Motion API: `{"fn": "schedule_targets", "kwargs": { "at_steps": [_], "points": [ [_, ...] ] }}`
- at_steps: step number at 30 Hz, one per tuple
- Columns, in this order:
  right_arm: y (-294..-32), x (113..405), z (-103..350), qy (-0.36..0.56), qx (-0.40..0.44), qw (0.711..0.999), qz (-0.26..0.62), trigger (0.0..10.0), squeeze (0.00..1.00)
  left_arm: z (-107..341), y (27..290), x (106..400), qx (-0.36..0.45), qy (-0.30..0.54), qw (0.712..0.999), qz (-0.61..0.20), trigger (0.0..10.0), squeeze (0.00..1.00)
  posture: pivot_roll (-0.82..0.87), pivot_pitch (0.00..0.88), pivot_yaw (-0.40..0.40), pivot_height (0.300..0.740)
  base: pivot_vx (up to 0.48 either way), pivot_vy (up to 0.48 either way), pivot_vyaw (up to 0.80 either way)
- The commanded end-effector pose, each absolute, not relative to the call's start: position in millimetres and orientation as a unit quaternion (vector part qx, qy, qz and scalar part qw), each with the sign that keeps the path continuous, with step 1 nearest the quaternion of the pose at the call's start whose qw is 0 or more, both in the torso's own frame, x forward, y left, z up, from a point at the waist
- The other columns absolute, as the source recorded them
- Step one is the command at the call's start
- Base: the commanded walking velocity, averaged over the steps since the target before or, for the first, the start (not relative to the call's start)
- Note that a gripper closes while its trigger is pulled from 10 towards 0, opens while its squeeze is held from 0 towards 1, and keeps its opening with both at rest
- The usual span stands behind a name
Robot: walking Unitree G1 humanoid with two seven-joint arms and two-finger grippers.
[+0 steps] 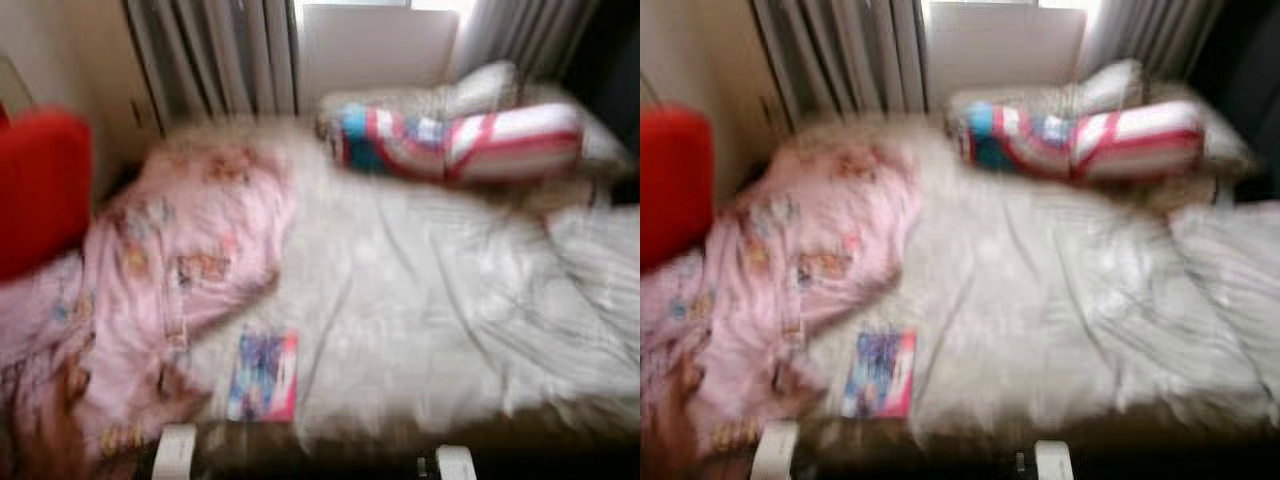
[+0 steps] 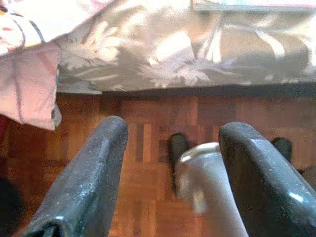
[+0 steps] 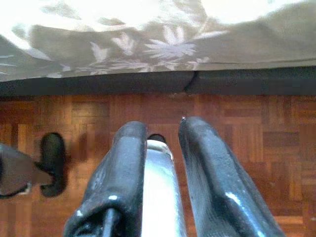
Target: Clean up the room
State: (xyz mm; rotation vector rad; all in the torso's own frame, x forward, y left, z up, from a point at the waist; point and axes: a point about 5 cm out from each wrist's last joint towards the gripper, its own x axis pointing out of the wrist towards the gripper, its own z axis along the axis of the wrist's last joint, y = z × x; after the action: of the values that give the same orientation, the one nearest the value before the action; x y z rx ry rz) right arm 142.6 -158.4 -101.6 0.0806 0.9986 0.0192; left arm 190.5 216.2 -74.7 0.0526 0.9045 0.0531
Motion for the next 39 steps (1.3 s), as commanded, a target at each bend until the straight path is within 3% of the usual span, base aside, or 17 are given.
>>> {"fn": "schedule_targets", "kwargs": {
  "at_steps": [1, 10, 22, 27, 39],
  "points": [
    [-153.0, 147.9, -99.6, 0.469, 0.038, 0.882, 0.016, 10.0, 0.0, -76.1, 211.3, 190.9, 0.032, 0.445, 0.894, 0.026, 10.0, 0.0, -0.04, 0.021, -0.041, 0.74, 0.0, 0.382, 0.0],
    [-152.0, 146.9, -100.1, 0.471, 0.037, 0.881, 0.016, 10.0, 0.0, -77.6, 197.4, 193.3, 0.031, 0.446, 0.894, 0.02, 10.0, 0.0, -0.04, 0.025, -0.042, 0.74, 0.0, 0.213, 0.0],
    [-153.6, 147.3, -99.9, 0.471, 0.038, 0.881, 0.016, 10.0, 0.0, -70.2, 236.1, 190.9, 0.04, 0.442, 0.895, 0.037, 10.0, 0.0, -0.04, 0.025, -0.043, 0.74, 0.0, 0.183, 0.0],
    [-153.8, 147.2, -99.9, 0.471, 0.038, 0.881, 0.017, 10.0, 0.0, -70.0, 239.1, 189.6, 0.036, 0.443, 0.895, 0.042, 10.0, 0.0, -0.04, 0.026, -0.043, 0.74, 0.0, 0.055, 0.0],
    [-153.5, 147.7, -99.7, 0.47, 0.039, 0.881, 0.017, 10.0, 0.0, -72.2, 230.7, 189.7, 0.034, 0.443, 0.895, 0.034, 10.0, 0.0, -0.04, 0.029, -0.042, 0.74, 0.0, 0.413, 0.0]
  ]
}}
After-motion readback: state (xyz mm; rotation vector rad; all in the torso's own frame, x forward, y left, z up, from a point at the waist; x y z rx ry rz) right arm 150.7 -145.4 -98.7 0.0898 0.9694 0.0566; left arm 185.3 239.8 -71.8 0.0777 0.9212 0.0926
